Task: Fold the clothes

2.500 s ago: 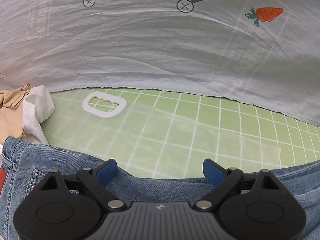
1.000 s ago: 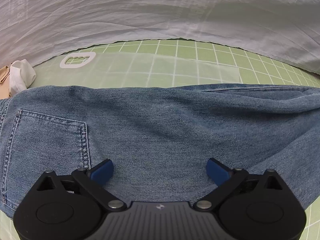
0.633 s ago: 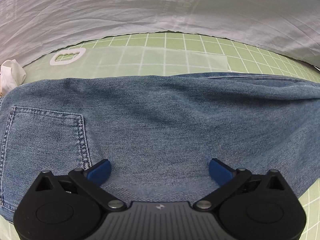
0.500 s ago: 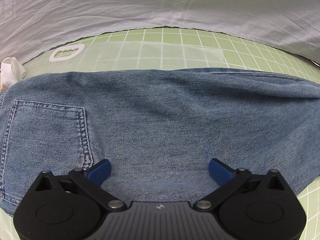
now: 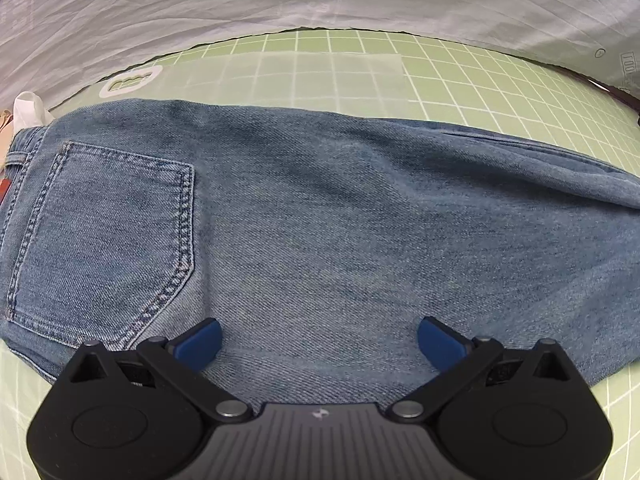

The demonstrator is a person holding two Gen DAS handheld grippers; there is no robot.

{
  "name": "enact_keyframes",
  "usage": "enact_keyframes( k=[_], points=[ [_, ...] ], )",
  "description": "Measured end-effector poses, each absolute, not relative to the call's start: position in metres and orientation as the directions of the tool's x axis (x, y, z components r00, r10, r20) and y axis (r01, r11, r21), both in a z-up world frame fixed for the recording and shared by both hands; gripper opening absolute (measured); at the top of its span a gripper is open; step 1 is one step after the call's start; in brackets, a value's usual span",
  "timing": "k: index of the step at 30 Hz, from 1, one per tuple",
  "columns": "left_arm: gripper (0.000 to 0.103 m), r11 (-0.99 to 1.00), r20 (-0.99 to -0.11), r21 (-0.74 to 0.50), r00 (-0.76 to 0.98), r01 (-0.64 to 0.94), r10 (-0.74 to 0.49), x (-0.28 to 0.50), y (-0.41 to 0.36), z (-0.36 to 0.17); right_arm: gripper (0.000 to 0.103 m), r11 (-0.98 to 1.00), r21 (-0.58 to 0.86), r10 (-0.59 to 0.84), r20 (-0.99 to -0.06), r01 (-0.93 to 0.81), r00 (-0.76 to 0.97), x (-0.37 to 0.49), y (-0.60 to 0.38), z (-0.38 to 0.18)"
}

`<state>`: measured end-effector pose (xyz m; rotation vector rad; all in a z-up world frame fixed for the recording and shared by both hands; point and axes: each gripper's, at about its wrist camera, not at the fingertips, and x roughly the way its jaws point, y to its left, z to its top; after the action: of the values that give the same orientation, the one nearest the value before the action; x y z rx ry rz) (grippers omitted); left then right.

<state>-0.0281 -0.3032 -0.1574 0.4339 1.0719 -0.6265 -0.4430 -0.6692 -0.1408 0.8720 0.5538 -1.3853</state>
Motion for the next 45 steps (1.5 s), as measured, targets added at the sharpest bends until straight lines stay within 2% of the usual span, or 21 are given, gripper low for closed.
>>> enact_keyframes(
  k=[14,23,25,29,33,36,45],
  points=[
    [0.103,0.704,-0.897,0.037,0.334,0.709,-0.289,-0.066,-0.286,-0.158,0.018,-0.111,0.183,-0.596,-0.799,0.977,0.082,-0.513,-0.605,-0.138],
    [0.103,0.712,-0.897,0.047,0.344,0.701,-0.279,-0.076,-0.285,-0.156,0.021,-0.07,0.139,-0.583,-0.809,0.988,0.072,-0.514,-0.602,-0.137],
    [0.103,0.714,-0.899,0.049,0.342,0.698,-0.272,-0.079,-0.286,-0.155,0.027,-0.041,0.104,-0.576,-0.815,0.994,0.061,-0.512,-0.603,-0.135],
    [0.103,0.722,-0.907,0.056,0.338,0.689,-0.253,-0.076,-0.292,-0.152,0.061,0.042,0.006,-0.597,-0.802,0.999,0.03,-0.502,-0.601,-0.125],
    [0.103,0.731,-0.898,0.055,0.354,0.681,-0.262,-0.069,-0.303,-0.145,0.085,0.149,-0.116,-0.667,-0.745,0.982,0.013,-0.479,-0.597,-0.109],
    [0.103,0.722,-0.894,0.056,0.357,0.69,-0.271,-0.06,-0.319,-0.144,0.088,0.268,-0.143,-0.676,-0.733,0.953,0.08,-0.455,-0.602,-0.11],
    [0.103,0.659,-0.889,0.081,0.354,0.748,-0.292,-0.052,-0.381,-0.148,0.088,0.537,-0.105,-0.551,-0.795,0.837,0.254,-0.351,-0.635,-0.138]
  ],
)
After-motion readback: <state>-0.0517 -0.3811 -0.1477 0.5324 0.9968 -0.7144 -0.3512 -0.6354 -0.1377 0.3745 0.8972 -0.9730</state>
